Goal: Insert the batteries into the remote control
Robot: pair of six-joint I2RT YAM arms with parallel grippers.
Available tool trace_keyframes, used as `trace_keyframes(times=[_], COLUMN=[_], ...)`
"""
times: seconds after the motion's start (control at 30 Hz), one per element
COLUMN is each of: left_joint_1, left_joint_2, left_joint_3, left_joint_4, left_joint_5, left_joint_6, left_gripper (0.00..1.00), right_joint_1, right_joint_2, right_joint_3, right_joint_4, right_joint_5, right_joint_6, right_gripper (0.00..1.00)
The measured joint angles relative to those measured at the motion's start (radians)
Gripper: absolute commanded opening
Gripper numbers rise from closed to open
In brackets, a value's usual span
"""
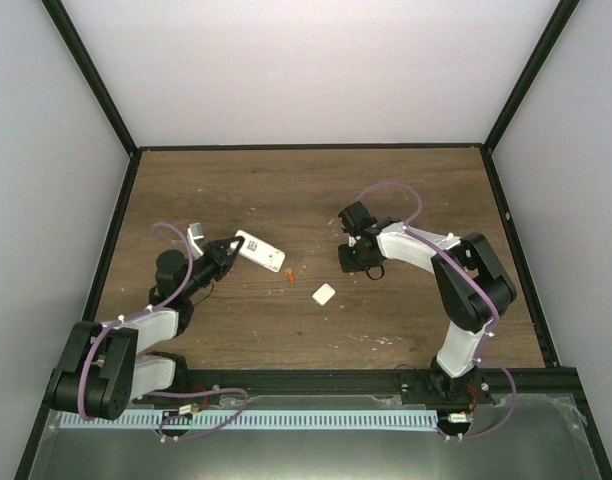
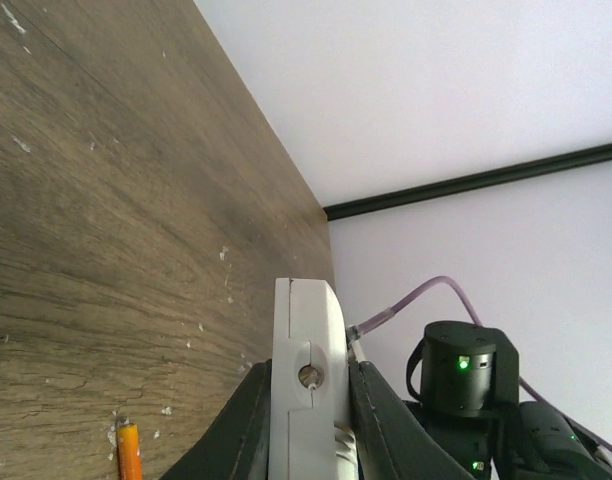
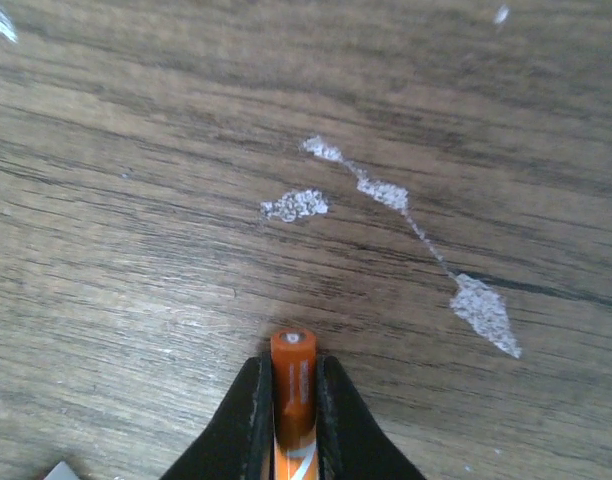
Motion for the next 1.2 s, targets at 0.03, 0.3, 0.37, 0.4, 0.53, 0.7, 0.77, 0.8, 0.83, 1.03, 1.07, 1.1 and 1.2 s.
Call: trace_keyframes(times=[0.03, 0.3, 0.37, 0.4, 0.53, 0.7, 0.77, 0.8, 0.83, 1.03, 1.07, 1.1, 1.2], left_joint_1=[-0.005, -0.016, -0.016, -0.016, -0.016, -0.016, -0.016, -0.016, -0.016, -0.016, -0.016, -0.016, -0.016], left_joint_2=[-0.011, -0.116, -0.134, -0.139, -0.146, -0.145, -0.140, -0.137, -0.133, -0.127, -0.126, -0.123, -0.106], left_joint_3=[-0.009, -0.029, -0.029, -0.029, -0.029, -0.029, -0.029, -0.029, -0.029, -0.029, -0.029, -0.028, -0.022], left_joint_4=[0.002, -0.039, -0.057, -0.064, -0.085, -0.093, -0.089, -0.085, -0.083, -0.076, -0.073, -0.070, -0.053], left_joint_5=[-0.016, -0.087, -0.092, -0.093, -0.097, -0.097, -0.096, -0.096, -0.095, -0.089, -0.088, -0.088, -0.088], left_joint_6=[-0.006, -0.017, -0.014, -0.013, -0.011, -0.012, -0.014, -0.017, -0.019, -0.027, -0.032, -0.038, -0.062], left_gripper=[0.00, 0.00, 0.00, 0.00, 0.00, 0.00, 0.00, 0.00, 0.00, 0.00, 0.00, 0.00, 0.00], right_joint_1=[0.000, -0.001, -0.001, -0.001, -0.001, -0.006, -0.006, -0.006, -0.006, -0.008, -0.008, -0.008, -0.008], right_joint_2=[0.016, 0.059, 0.071, 0.077, 0.093, 0.095, 0.098, 0.100, 0.102, 0.100, 0.098, 0.094, 0.059], right_joint_3=[0.008, 0.073, 0.092, 0.102, 0.130, 0.132, 0.135, 0.138, 0.139, 0.140, 0.140, 0.140, 0.138], right_joint_4=[-0.008, -0.063, -0.085, -0.096, -0.131, -0.135, -0.137, -0.138, -0.139, -0.142, -0.143, -0.146, -0.152], right_joint_5=[-0.002, -0.006, -0.008, -0.008, -0.008, -0.016, -0.024, -0.029, -0.032, -0.038, -0.038, -0.039, -0.062], right_joint_6=[-0.003, -0.027, -0.039, -0.042, -0.057, -0.072, -0.078, -0.081, -0.083, -0.090, -0.090, -0.091, -0.090], right_gripper=[0.09, 0.13, 0.14, 0.14, 0.13, 0.07, 0.05, 0.03, 0.02, 0.01, 0.01, 0.01, 0.01])
